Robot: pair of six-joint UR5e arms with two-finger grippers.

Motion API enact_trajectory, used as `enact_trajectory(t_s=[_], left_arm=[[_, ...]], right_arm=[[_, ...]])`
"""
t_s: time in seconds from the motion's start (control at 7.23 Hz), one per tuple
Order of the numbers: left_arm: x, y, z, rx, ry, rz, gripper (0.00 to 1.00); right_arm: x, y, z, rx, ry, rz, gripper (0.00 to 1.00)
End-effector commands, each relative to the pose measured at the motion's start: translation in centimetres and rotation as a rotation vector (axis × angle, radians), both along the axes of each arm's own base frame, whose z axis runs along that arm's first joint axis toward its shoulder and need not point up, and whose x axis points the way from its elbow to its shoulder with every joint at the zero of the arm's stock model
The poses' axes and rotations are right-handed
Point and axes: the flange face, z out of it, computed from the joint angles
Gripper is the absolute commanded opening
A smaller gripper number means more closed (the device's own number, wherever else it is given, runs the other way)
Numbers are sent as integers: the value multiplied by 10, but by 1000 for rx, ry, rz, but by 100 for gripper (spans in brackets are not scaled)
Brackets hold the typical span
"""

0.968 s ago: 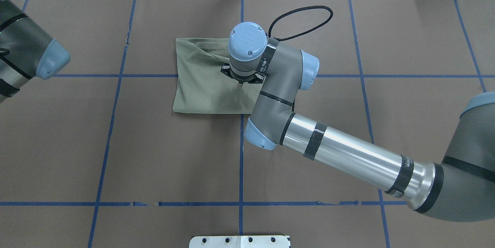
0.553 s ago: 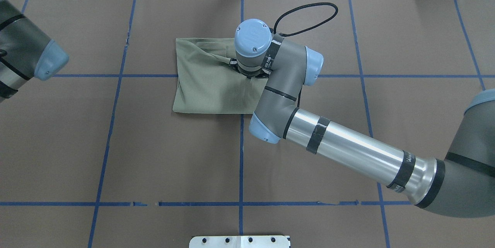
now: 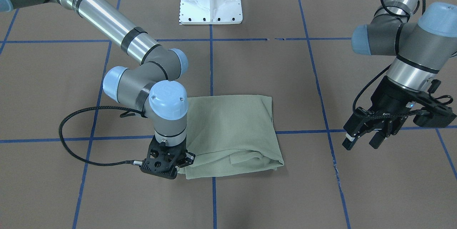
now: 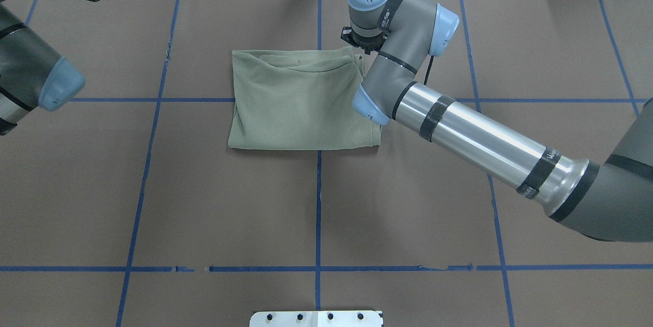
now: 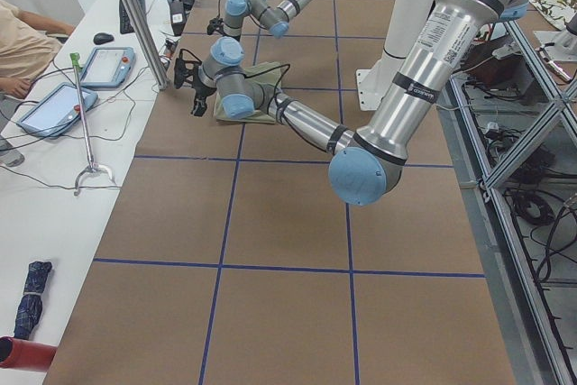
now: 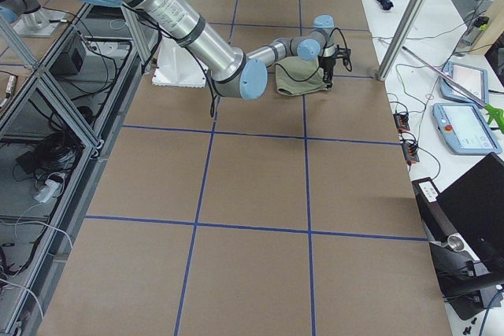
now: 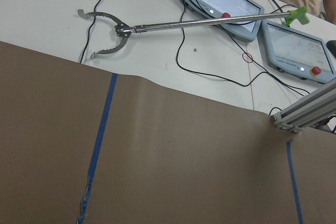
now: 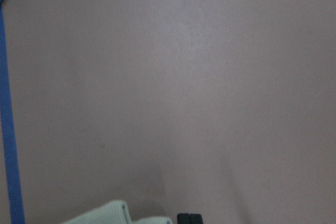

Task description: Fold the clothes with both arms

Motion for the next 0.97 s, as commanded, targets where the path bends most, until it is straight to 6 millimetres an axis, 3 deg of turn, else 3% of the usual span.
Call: enact_trajectory(t_s=[0.0, 0.14, 0.28, 0.55, 0.83], left_arm=[[3, 1, 0, -19, 14, -6, 100], [4, 1, -1, -19, 15, -5, 100], [2, 2, 3, -14, 8, 2, 100], [-10, 7, 31, 73, -94, 94, 100], [-72, 4, 71, 157, -207, 165, 100]], right_arm=[[23, -25, -18, -24, -37, -1, 0], [39, -32, -23, -22, -56, 5, 0], [76, -33, -5, -12, -87, -29, 0], [189, -10, 88, 44, -93, -139, 0], [317, 7, 173, 97, -79, -236, 0]])
